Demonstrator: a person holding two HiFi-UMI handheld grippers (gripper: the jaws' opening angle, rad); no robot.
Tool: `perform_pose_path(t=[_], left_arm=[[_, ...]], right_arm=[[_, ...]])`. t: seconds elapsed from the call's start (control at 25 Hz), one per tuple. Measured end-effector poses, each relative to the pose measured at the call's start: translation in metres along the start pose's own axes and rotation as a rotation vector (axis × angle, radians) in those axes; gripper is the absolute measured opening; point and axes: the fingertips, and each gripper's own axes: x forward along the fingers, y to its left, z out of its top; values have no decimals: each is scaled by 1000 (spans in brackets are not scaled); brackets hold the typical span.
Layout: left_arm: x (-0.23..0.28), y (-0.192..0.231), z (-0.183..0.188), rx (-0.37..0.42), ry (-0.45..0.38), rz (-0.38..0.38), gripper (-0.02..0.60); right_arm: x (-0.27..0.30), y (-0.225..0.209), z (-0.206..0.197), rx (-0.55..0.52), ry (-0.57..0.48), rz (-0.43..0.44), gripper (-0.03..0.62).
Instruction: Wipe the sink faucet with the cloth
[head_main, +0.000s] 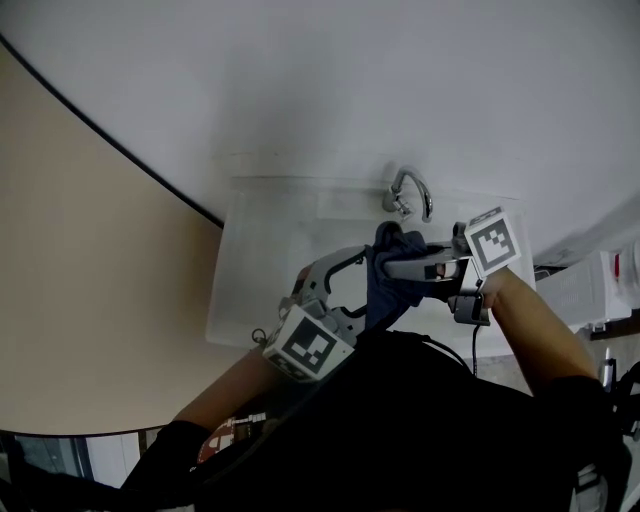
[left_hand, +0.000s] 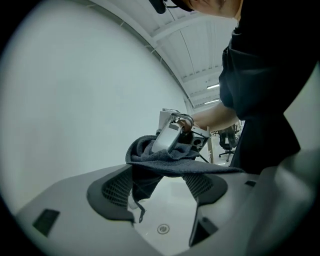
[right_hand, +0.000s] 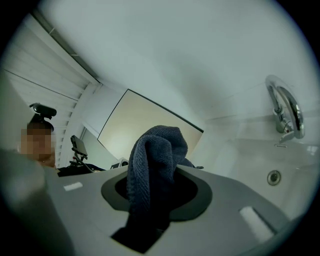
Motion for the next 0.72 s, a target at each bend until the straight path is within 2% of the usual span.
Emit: perform_pose_path(t=[0.12,0.28,0.36,0.44,0.56,0.64,0.72], left_arm=[[9,-1,7,55,33,24,322],[9,-7,8,249,87,17,321],[2,-8,0,332,89,3,322],[-9,-3,-7,305,51,13,323],[-18,9,-15,181,12,30,355],[-6,6,-15,186,29,-4,396],[9,2,-1,217,34,-30,432]], right_arm=[[2,1,-3,7,49,-4,129],[7,4,-7,-30,124,-30,129],[6,4,-9,-55,155,-50,129],[2,1,-8,-46,138,-70,129],[-1,-9,-7,-10,82,-66,129],[1,-6,-5,20,74,-6,129],[6,3,-7,41,119,40,129]])
